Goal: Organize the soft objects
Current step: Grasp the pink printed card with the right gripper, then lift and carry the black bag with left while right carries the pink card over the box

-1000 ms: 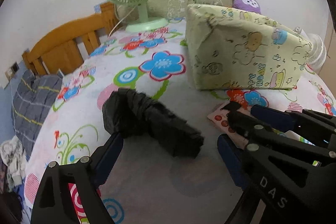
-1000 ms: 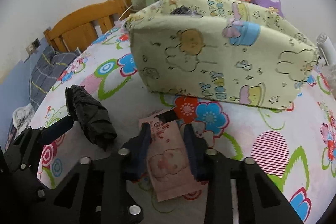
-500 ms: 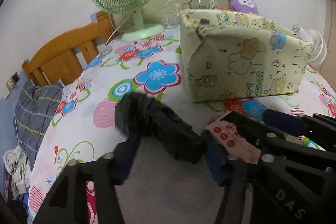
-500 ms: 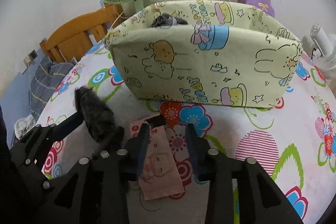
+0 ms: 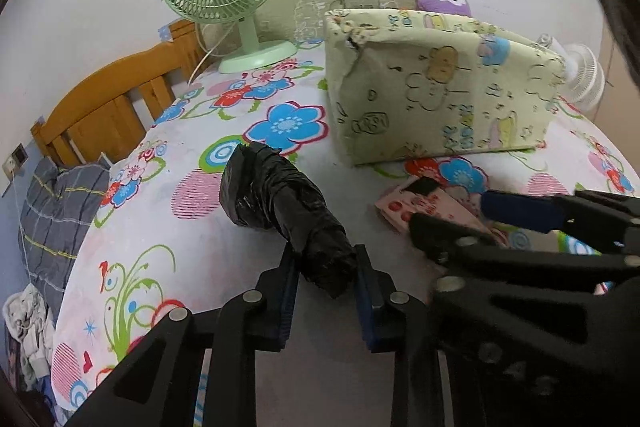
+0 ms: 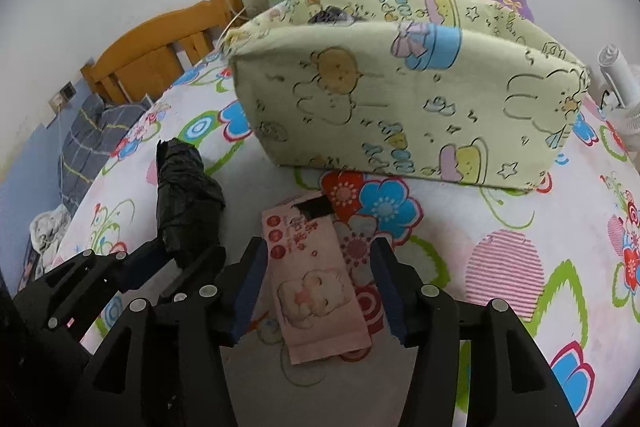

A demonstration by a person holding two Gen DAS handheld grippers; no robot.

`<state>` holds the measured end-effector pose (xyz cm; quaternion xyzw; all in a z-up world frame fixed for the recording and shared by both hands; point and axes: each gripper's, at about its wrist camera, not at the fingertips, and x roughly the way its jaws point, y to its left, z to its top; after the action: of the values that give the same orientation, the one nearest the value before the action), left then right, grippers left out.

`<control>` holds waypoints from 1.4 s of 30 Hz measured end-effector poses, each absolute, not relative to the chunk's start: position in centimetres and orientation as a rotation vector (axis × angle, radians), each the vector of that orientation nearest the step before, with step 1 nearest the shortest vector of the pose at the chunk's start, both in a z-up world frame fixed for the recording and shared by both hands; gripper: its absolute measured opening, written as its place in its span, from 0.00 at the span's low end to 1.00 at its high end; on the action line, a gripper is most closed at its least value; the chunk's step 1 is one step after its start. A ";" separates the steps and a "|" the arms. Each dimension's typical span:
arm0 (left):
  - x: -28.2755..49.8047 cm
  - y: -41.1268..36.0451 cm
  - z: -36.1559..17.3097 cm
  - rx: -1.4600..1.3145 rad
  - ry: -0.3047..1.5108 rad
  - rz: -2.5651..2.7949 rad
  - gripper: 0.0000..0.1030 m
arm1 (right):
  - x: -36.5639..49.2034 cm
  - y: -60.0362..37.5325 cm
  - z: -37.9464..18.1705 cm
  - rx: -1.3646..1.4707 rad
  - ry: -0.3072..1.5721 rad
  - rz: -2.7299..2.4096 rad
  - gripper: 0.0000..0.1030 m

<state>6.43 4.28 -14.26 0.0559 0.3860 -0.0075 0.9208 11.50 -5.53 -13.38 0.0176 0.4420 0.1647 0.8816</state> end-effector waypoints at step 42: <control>1.8 -1.0 -6.8 0.088 0.642 -0.116 0.19 | 5.2 -11.8 -5.9 0.070 0.728 0.181 0.40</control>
<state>1.82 -1.02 -6.82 0.0433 0.3151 -0.0569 0.9463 5.24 -11.76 -5.93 0.0340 0.3556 0.0884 0.9298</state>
